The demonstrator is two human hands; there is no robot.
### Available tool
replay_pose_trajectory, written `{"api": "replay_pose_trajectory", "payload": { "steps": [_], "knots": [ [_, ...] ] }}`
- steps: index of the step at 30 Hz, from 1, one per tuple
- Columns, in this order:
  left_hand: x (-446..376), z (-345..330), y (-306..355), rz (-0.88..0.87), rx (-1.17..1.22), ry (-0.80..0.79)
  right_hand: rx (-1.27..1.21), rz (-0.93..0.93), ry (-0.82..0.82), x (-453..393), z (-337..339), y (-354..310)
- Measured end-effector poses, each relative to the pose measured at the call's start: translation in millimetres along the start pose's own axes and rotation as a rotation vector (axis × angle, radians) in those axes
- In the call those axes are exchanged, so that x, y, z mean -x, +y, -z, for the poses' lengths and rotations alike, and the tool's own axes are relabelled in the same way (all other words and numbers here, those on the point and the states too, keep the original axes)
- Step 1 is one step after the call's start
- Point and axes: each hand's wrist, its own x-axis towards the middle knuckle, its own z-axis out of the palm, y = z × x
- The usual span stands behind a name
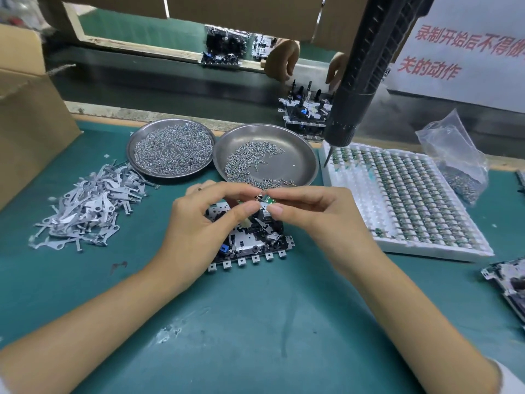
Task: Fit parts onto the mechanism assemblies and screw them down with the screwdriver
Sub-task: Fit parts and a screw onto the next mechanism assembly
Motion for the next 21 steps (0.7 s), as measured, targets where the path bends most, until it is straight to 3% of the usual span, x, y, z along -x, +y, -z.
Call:
{"api": "replay_pose_trajectory", "payload": {
  "steps": [21],
  "knots": [
    [0.4,-0.7,-7.5,-0.008,-0.004,-0.029,0.011,0.024,0.006,3.8,-2.6,-0.3]
  ]
}}
